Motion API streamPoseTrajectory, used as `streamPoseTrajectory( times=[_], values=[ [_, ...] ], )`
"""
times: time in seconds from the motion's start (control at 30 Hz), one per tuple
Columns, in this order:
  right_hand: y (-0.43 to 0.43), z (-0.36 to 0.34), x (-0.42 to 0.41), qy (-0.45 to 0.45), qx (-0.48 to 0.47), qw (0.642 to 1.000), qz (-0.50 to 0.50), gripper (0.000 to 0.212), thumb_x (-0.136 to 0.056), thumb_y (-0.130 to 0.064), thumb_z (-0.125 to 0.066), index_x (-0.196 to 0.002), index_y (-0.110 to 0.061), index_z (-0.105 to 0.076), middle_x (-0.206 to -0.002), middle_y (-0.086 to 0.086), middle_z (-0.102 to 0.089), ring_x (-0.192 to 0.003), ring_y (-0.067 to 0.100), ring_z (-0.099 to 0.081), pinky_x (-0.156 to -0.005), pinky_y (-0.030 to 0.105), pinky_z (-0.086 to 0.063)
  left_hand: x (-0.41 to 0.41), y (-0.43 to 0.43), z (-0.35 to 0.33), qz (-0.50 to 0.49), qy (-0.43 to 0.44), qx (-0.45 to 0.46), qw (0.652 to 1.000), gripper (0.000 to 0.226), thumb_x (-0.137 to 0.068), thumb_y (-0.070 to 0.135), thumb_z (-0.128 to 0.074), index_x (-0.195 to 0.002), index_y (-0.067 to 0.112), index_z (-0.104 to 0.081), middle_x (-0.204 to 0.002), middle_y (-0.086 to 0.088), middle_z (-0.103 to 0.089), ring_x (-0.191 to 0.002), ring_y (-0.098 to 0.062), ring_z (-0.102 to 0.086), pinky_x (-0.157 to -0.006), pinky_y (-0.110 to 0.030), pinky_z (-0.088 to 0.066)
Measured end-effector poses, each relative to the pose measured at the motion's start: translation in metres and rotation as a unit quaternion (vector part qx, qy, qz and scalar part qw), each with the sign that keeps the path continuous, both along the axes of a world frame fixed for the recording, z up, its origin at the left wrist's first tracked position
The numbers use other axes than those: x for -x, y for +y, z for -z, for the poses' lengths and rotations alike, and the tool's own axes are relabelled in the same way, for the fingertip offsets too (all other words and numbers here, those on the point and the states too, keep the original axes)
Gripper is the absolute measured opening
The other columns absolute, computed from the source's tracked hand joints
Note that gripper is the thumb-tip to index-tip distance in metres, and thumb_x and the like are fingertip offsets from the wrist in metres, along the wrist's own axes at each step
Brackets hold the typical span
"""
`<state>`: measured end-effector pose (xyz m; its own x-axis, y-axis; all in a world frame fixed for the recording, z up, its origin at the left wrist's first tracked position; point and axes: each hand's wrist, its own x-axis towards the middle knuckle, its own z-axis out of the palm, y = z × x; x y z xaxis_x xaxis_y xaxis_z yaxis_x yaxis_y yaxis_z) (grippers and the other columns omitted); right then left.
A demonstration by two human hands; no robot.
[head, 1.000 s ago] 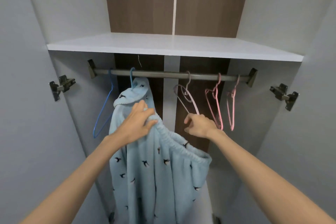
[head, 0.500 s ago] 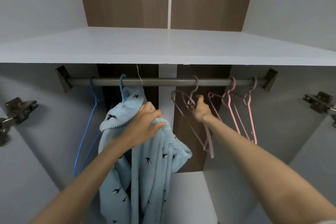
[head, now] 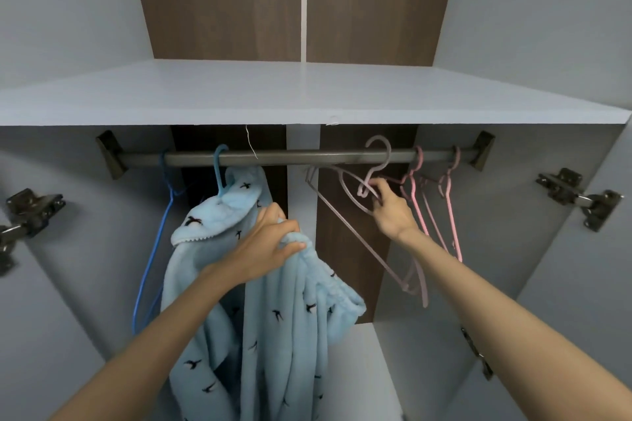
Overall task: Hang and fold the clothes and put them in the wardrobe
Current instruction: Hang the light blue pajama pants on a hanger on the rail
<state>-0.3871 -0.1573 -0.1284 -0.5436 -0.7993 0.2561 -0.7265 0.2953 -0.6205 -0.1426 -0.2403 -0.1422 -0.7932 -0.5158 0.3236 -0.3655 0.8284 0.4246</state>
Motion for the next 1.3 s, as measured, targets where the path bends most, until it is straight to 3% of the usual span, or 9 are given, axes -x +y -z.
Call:
streamPoseTrajectory(
  times=[0.13, 0.23, 0.33, 0.47, 0.57, 0.67, 0.87, 1.0, 1.3],
  values=[
    [0.049, -0.004, -0.001, -0.11, -0.023, 0.992, -0.057, 0.03, -0.101, -0.019, -0.035, -0.127, -0.028, -0.047, -0.085, 0.006, -0.064, -0.086, 0.029, -0.067, -0.061, 0.033, -0.039, -0.003, 0.026, 0.007, -0.021, -0.026, 0.007, 0.999, 0.027, -0.094, 0.039, -0.05, -0.073, 0.024, -0.052, -0.091, 0.006, -0.028, -0.092, -0.007, -0.026, -0.079, -0.022, -0.025],
    [0.094, -0.014, -0.008, -0.158, -0.009, 0.983, -0.098, 0.027, -0.1, -0.027, -0.043, -0.126, -0.027, -0.048, -0.077, -0.006, -0.063, -0.062, 0.009, -0.067, -0.058, 0.022, -0.05, -0.008, 0.055, 0.007, -0.034, 0.005, -0.016, 0.999, 0.038, -0.094, 0.032, -0.054, -0.058, 0.038, -0.042, -0.087, 0.007, -0.028, -0.09, -0.009, -0.024, -0.079, -0.021, -0.021],
    [0.139, -0.024, -0.015, -0.13, 0.002, 0.982, -0.137, 0.023, -0.096, -0.042, -0.049, -0.113, -0.031, -0.058, -0.087, -0.018, -0.063, -0.051, 0.004, -0.059, -0.047, 0.013, -0.042, -0.018, 0.083, 0.007, -0.047, 0.043, 0.005, 0.998, 0.048, -0.092, 0.021, -0.058, -0.052, 0.039, -0.038, -0.075, 0.014, -0.03, -0.088, -0.015, -0.025, -0.077, -0.024, -0.017],
    [0.188, -0.026, -0.023, -0.089, 0.0, 0.98, -0.178, 0.016, -0.099, -0.019, -0.046, -0.098, -0.022, -0.062, -0.074, -0.009, -0.061, -0.062, 0.01, -0.055, -0.067, 0.024, -0.045, -0.037, 0.122, 0.01, -0.093, 0.071, -0.008, 0.993, 0.054, -0.088, 0.014, -0.064, -0.046, 0.04, -0.041, -0.068, 0.013, -0.032, -0.089, -0.016, -0.027, -0.08, -0.027, -0.016],
    [0.219, -0.028, -0.037, -0.105, -0.045, 0.972, -0.204, 0.031, -0.099, -0.007, -0.04, -0.083, -0.024, -0.061, -0.092, -0.002, -0.066, -0.053, 0.01, -0.055, -0.047, 0.02, -0.042, -0.055, 0.151, 0.016, -0.146, 0.077, -0.047, 0.985, 0.05, -0.085, 0.017, -0.067, -0.042, 0.034, -0.046, -0.079, 0.007, -0.035, -0.094, -0.017, -0.029, -0.079, -0.022, -0.015],
    [0.247, -0.03, -0.055, -0.123, -0.059, 0.964, -0.23, 0.03, -0.096, -0.001, -0.039, -0.087, -0.016, -0.063, -0.092, -0.002, -0.068, -0.067, 0.015, -0.066, -0.048, 0.026, -0.045, -0.074, 0.176, 0.022, -0.18, 0.079, -0.07, 0.978, 0.047, -0.083, 0.018, -0.069, -0.042, 0.028, -0.048, -0.087, 0.001, -0.033, -0.096, -0.016, -0.028, -0.077, -0.018, -0.016],
    [0.295, -0.032, -0.088, 0.036, -0.095, 0.984, -0.147, 0.04, -0.096, -0.009, -0.033, -0.078, -0.028, -0.064, -0.058, -0.008, -0.064, -0.072, 0.006, -0.06, -0.077, 0.03, -0.045, -0.113, 0.217, 0.026, -0.217, 0.085, -0.141, 0.962, 0.046, -0.083, 0.019, -0.069, -0.044, 0.04, -0.056, -0.1, -0.003, -0.03, -0.1, -0.015, -0.024, -0.094, -0.02, -0.021],
    [0.327, -0.03, -0.115, 0.049, -0.111, 0.987, -0.105, 0.042, -0.091, -0.007, -0.033, -0.066, -0.029, -0.059, -0.058, -0.006, -0.06, -0.061, 0.01, -0.053, -0.066, 0.028, -0.042, -0.14, 0.24, 0.029, -0.219, 0.078, -0.16, 0.959, 0.033, -0.086, 0.024, -0.066, -0.053, 0.024, -0.066, -0.103, 0.001, -0.029, -0.103, -0.013, -0.023, -0.096, -0.02, -0.018],
    [0.413, -0.022, -0.18, 0.071, -0.127, 0.989, -0.033, 0.037, -0.082, -0.003, -0.038, -0.059, -0.027, -0.053, -0.056, -0.01, -0.056, -0.067, 0.018, -0.055, -0.065, 0.028, -0.041, -0.196, 0.298, 0.031, -0.206, 0.053, -0.186, 0.959, 0.042, -0.081, 0.037, -0.07, -0.045, 0.019, -0.059, -0.098, 0.002, -0.029, -0.101, -0.014, -0.026, -0.094, -0.023, -0.023]
  ],
)
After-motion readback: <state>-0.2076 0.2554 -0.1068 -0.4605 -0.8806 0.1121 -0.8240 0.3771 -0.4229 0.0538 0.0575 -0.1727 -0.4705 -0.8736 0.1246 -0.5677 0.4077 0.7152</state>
